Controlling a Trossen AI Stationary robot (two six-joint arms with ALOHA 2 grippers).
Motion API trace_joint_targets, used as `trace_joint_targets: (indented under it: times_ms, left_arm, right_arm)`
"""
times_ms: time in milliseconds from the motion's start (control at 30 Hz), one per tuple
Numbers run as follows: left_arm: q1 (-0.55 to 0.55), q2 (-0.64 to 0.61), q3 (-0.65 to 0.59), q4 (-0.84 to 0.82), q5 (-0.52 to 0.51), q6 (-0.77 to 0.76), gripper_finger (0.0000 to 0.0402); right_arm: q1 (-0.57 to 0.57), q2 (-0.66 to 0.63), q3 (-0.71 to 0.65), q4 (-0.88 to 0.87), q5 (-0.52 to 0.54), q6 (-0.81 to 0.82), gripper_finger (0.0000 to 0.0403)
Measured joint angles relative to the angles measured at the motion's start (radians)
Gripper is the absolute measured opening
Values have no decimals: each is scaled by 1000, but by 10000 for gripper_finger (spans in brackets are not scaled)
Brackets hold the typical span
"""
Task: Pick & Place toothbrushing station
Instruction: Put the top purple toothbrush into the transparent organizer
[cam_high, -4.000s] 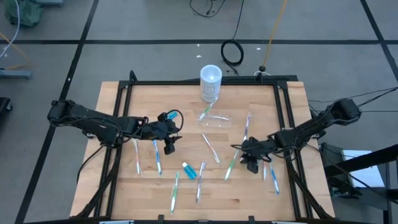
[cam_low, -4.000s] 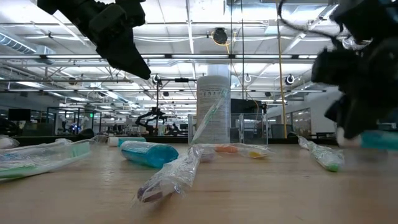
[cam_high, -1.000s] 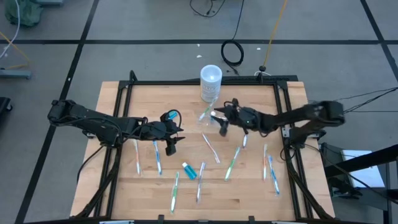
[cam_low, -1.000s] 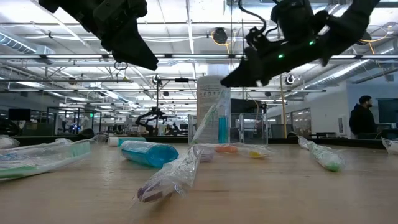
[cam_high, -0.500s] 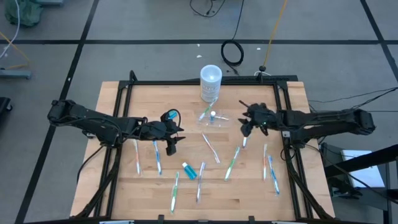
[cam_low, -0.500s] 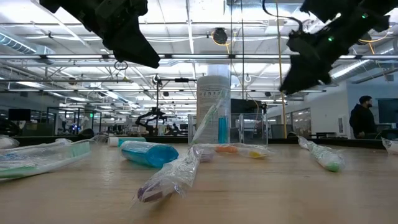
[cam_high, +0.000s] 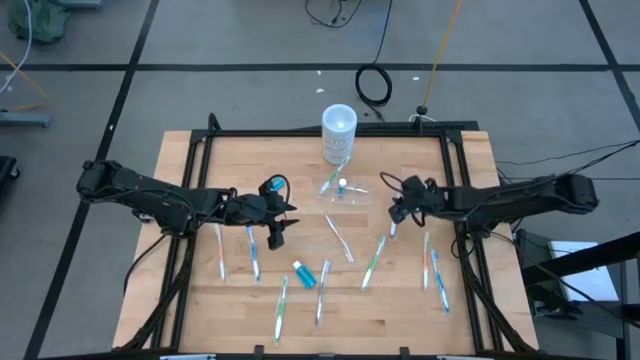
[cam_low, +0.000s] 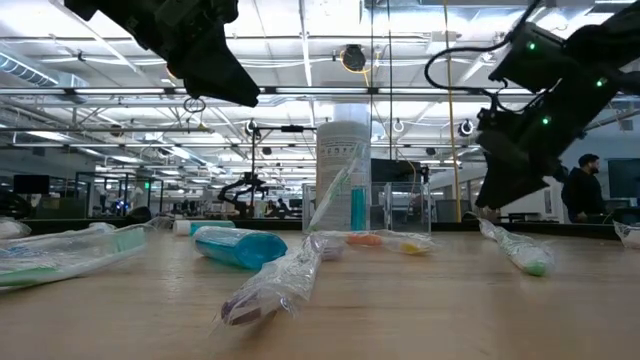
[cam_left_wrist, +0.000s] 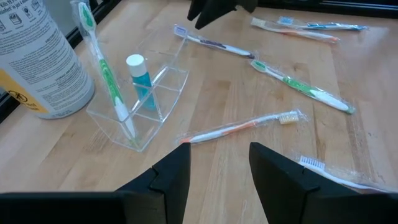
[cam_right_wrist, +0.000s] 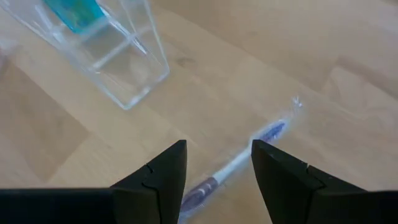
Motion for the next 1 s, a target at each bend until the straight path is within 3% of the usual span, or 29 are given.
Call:
trace_joint_targets:
  times_ms: [533, 733, 867, 1000]
  left_arm:
    - [0, 0, 0, 0, -2, 0, 170]
    - [0, 0, 0, 0, -2, 0, 170]
    - [0, 0, 0, 0, -2, 0, 170]
    - [0, 0, 0, -1, -2, 0, 170]
  right_arm:
    - [-43, 51, -98, 4, 55, 129, 173]
    - [-59, 50, -182, 158, 73, 119, 169]
    - [-59, 49, -229, 238, 83, 97, 139]
    - [-60, 49, -245, 243, 91, 97, 82]
